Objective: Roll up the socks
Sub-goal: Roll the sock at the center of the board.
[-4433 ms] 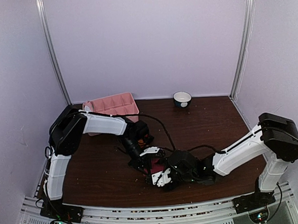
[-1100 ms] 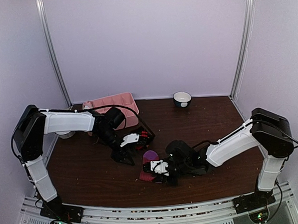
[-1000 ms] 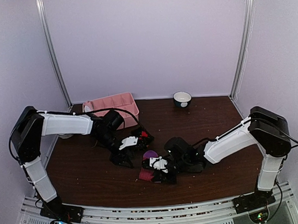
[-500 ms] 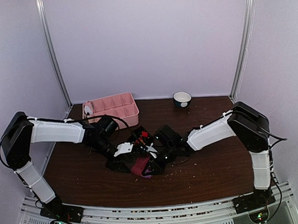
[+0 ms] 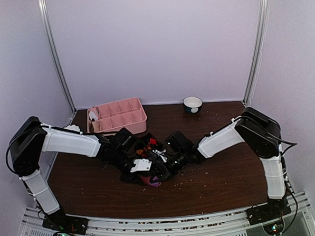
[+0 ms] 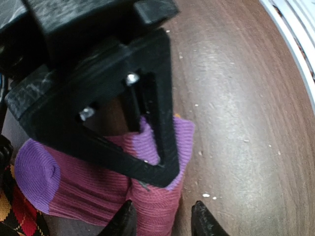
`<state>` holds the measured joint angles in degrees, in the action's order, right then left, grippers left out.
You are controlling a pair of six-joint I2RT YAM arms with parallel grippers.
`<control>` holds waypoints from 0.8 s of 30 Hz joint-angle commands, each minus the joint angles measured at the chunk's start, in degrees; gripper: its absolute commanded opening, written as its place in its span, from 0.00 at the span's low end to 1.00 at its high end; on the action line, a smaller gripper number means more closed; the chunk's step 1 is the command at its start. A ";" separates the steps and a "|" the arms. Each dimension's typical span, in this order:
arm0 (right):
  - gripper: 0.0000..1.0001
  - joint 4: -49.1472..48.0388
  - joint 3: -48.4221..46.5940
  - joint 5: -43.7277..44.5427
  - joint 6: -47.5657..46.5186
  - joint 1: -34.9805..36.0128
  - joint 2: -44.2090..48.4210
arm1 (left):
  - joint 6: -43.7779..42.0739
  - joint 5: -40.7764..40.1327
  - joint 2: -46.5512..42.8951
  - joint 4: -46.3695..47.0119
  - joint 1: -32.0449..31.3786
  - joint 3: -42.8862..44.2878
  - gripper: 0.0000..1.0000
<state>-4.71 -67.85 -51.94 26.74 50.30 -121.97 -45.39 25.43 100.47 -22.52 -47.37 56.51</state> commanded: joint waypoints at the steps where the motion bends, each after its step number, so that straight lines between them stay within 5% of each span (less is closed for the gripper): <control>1: 0.00 7.43 3.79 8.53 5.12 -0.39 -6.00 | 1.00 -3.36 2.11 1.78 -0.53 2.27 0.36; 9: 0.02 2.23 6.21 7.32 8.50 -1.33 -4.59 | -0.24 -3.66 6.37 -3.07 -0.53 5.31 0.14; 13: 0.24 -4.54 10.13 8.06 7.91 -1.73 -0.16 | 0.08 -2.05 9.51 -8.71 -0.16 8.87 0.04; 20: 0.53 -20.72 22.27 13.91 4.18 -1.66 10.23 | 4.04 4.00 15.31 -16.65 2.41 15.80 0.02; 24: 0.54 -25.40 29.24 18.67 -0.04 -1.61 15.14 | 6.19 6.90 18.37 -20.11 3.56 18.98 0.03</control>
<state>-27.29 -44.73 -42.78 31.33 48.86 -109.38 -42.24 31.11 114.24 -36.10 -45.30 74.02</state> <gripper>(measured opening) 0.536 0.060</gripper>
